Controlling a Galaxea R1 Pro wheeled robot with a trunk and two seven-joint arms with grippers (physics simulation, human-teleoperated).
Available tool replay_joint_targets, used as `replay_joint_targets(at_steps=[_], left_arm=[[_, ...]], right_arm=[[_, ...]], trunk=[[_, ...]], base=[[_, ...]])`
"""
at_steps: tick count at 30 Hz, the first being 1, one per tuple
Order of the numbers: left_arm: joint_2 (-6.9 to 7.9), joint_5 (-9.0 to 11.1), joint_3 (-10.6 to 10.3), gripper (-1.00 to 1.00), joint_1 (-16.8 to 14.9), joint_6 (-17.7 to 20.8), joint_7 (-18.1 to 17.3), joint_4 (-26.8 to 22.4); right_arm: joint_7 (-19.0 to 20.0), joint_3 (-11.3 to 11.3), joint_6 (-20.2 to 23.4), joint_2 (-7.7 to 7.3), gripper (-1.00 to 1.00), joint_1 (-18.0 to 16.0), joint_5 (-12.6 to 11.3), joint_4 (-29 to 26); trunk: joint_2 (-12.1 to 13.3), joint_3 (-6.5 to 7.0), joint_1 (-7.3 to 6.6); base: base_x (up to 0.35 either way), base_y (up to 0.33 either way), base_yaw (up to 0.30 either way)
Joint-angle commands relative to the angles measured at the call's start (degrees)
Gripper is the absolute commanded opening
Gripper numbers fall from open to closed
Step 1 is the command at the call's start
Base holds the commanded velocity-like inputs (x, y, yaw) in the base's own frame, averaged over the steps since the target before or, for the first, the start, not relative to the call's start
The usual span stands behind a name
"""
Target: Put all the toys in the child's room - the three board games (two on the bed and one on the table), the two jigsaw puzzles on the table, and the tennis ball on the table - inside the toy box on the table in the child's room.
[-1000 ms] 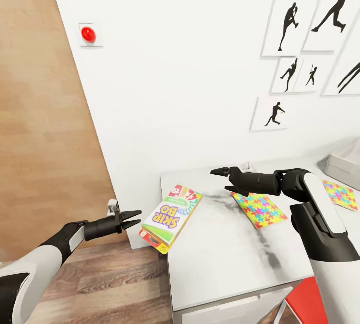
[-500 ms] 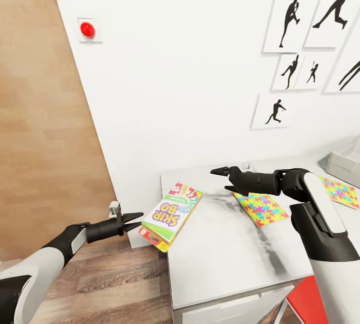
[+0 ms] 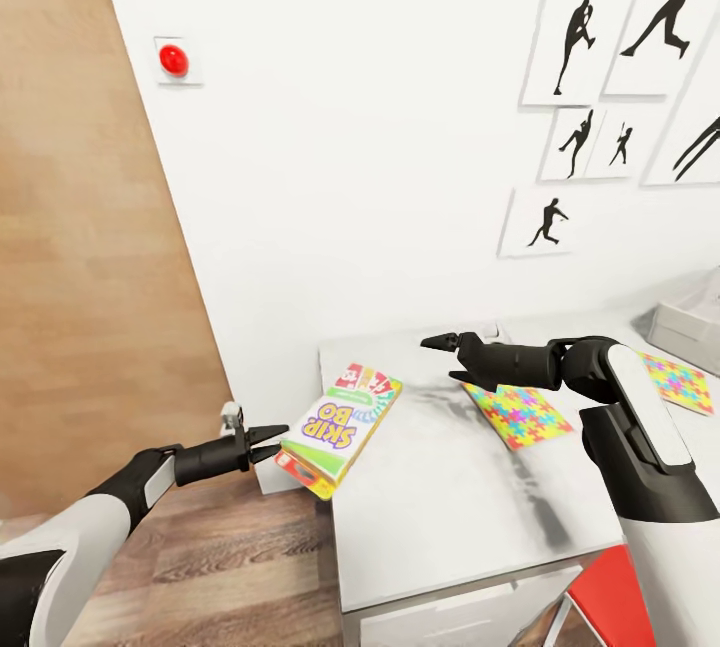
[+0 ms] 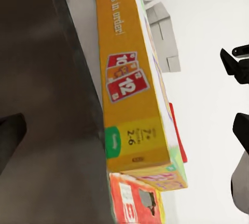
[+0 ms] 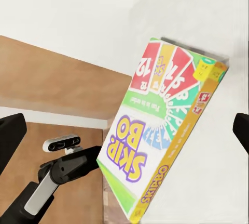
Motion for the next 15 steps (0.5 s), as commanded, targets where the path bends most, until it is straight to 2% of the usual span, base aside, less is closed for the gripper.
replay_joint_targets(at_steps=[1, 5, 15], left_arm=[[-0.02, -0.4, 0.4, 1.00, 0.0, 0.6, -0.2, 0.0], [-0.08, -0.4, 0.4, 1.00, 0.0, 0.6, -0.1, 0.0], [-0.22, -0.4, 0.4, 1.00, 0.0, 0.6, -0.1, 0.0]], right_arm=[[-0.6, 0.0, 0.0, -0.03, 1.00, -0.1, -0.5, 0.0], [-0.6, 0.0, 0.0, -0.03, 1.00, -0.1, -0.5, -0.1], [-0.6, 0.0, 0.0, -0.03, 1.00, -0.1, -0.5, 0.0]], trunk=[[0.0, -0.05, -0.02], [0.0, -0.05, -0.02], [0.0, -0.05, -0.02]], base=[[-0.144, -0.143, 0.000], [-0.084, -0.096, 0.000], [-0.012, -0.014, 0.000]])
